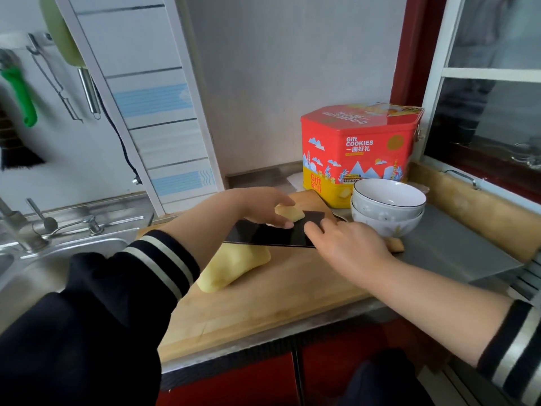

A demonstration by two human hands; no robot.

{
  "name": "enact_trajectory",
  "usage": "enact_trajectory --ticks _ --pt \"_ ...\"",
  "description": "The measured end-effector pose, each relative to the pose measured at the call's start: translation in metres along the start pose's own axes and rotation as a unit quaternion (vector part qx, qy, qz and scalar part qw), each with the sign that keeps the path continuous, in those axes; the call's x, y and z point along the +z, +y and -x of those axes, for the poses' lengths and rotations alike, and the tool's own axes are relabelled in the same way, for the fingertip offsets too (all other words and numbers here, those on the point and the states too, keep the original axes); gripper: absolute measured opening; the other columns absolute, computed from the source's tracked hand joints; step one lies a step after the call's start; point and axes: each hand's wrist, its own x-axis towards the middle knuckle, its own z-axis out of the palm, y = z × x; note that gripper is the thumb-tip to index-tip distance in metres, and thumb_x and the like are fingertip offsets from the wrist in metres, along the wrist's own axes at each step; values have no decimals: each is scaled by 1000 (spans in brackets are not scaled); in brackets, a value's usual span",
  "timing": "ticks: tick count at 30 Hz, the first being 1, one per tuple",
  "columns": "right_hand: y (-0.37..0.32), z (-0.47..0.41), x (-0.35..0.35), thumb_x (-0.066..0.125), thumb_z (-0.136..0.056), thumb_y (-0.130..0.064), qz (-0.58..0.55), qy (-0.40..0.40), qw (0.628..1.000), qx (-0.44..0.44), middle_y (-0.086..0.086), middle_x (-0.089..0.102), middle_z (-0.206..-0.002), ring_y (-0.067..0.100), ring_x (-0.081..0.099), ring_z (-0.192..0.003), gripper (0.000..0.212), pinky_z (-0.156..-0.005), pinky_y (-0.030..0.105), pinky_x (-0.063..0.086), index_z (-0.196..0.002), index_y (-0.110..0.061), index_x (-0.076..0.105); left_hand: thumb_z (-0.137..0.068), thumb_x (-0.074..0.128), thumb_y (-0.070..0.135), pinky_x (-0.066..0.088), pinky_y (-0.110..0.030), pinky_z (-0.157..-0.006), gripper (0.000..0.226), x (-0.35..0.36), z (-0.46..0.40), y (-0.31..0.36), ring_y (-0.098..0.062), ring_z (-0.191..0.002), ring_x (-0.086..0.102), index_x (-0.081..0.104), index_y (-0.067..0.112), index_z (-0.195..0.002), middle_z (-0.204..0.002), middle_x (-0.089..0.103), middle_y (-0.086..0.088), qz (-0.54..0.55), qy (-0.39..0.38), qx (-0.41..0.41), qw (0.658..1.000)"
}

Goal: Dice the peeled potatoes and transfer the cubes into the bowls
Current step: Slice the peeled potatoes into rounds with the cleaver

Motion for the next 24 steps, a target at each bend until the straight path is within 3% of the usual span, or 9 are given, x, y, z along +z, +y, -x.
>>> enact_trajectory --ticks 5,11,15,18,20,22,24 --pt "9 6 1 84 -33 9 -4 -2 1000 5 10 47 -51 27 46 -31 59 -40 21 20 -85 -4 59 -98 54 37 27 -32 -112 57 7 -12 6 -21 -138 37 35 20 -149 -154 37 0 11 14 -1 1000" --pt "17 14 5 86 -36 5 -13 -1 1000 8 9 47 -52 25 45 -30 72 -40 21 20 -94 -7 45 -98 57 29 31 -33 -110 52 6 -35 8 -22 -132 43 41 16 -145 -147 45 -3 32 4 -4 999" --pt "21 19 2 72 -73 -4 13 -19 1000 -11 6 58 -77 28 63 -56 50 -43 29 27 -115 -13 45 -95 61 25 33 -32 -108 51 4 -61 12 -22 -131 44 44 13 -142 -145 47 -5 10 11 -5 1000" --pt "27 22 -6 78 -70 -8 12 -43 999 11 3 58 -67 27 55 -45 46 -39 23 17 -106 -15 50 -93 64 16 39 -29 -102 47 11 -77 13 -20 -124 52 49 13 -138 -139 54 -4 5 8 -4 1000" --pt "28 22 -6 61 -88 -12 -9 -50 999 7 2 61 -79 27 51 -55 35 -40 26 16 -116 -18 41 -94 62 13 38 -31 -106 44 11 -79 11 -20 -125 52 52 12 -137 -139 54 -4 -5 -2 0 1000" --pt "31 20 -13 46 -96 -16 -60 -81 995 17 2 63 -91 29 53 -67 28 -44 28 24 -122 -21 38 -95 60 13 38 -30 -106 39 -1 -74 4 -19 -124 54 56 12 -134 -135 57 -3 20 28 -1 999" --pt "34 16 -18 42 -97 -24 -112 -102 988 37 3 63 -95 28 51 -72 21 -53 30 34 -119 -24 42 -93 61 15 42 -27 -100 35 -24 -58 -5 -19 -115 59 61 12 -128 -127 63 -3 72 106 -13 992"
